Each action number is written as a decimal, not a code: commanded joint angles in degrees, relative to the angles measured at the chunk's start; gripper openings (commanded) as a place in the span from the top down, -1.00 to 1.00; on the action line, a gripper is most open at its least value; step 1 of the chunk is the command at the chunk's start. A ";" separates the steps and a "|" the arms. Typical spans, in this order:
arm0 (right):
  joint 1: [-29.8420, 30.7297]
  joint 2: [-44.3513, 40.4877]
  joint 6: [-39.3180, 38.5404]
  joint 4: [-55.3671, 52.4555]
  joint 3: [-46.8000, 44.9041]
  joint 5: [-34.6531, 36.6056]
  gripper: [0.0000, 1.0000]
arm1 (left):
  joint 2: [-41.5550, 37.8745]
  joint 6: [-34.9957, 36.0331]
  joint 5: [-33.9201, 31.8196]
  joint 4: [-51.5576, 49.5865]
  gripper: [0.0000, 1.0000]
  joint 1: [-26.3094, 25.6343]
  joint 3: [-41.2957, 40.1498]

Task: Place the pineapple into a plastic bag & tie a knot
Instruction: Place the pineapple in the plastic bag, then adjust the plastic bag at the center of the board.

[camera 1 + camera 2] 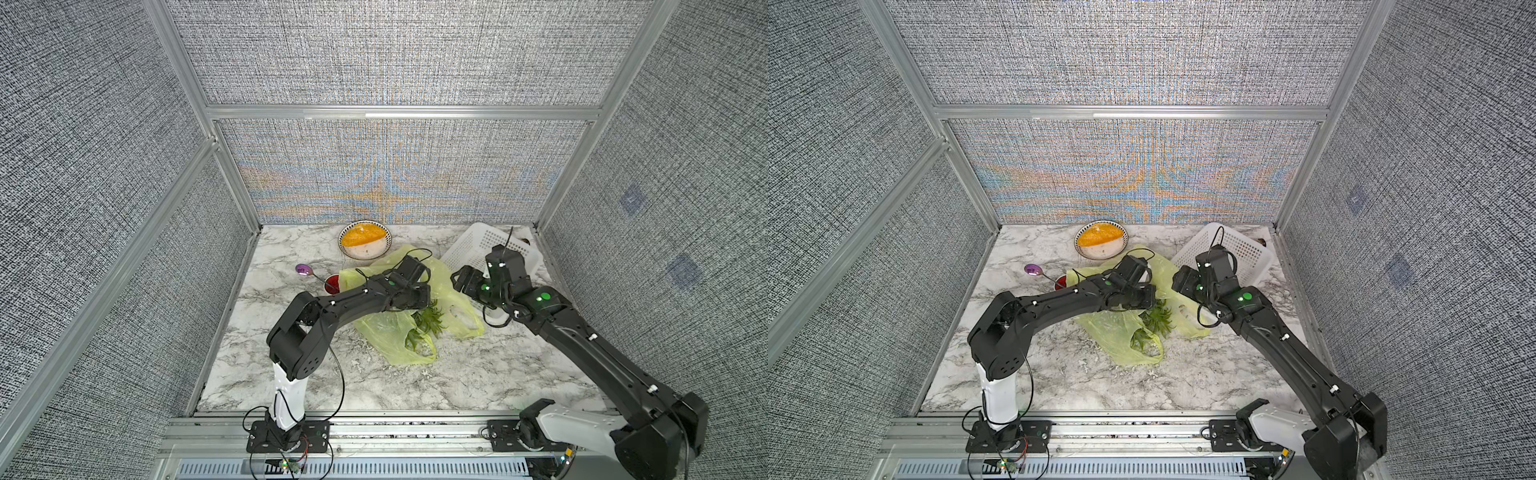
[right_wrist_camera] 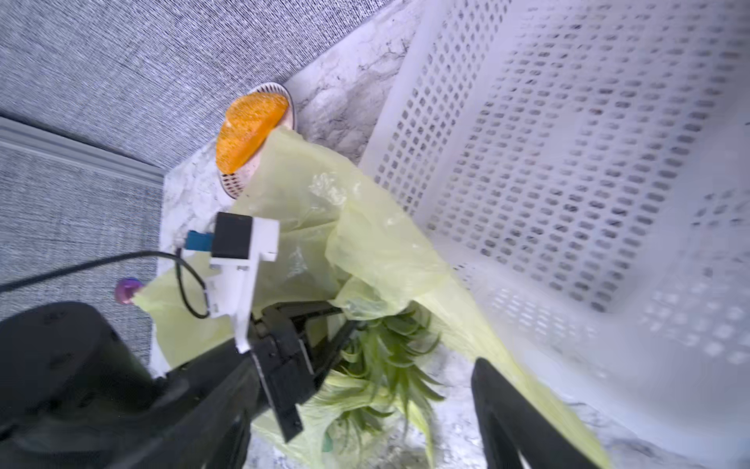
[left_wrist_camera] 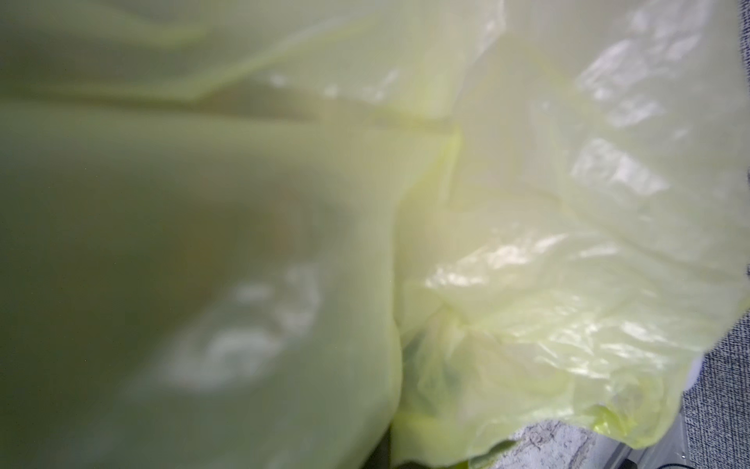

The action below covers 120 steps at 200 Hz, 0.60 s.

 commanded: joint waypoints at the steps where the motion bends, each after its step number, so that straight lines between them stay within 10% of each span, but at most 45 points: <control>1: -3.02 0.16 -12.21 -9.51 1.74 -0.69 -0.63 | -0.67 1.58 0.26 -0.23 1.00 0.12 0.06; 47: -5.09 -2.94 -27.32 -10.93 -9.55 -7.21 -0.62 | -3.23 3.77 2.48 5.16 0.77 0.12 -0.71; 96: -5.25 -2.68 -25.18 -0.10 -19.32 -9.27 -0.62 | -8.07 9.48 3.45 6.66 -0.29 -0.06 -0.08; 120: -5.28 -0.70 -23.92 4.90 -21.78 -7.94 -0.62 | -11.49 11.82 -0.04 2.94 -0.49 -0.01 0.37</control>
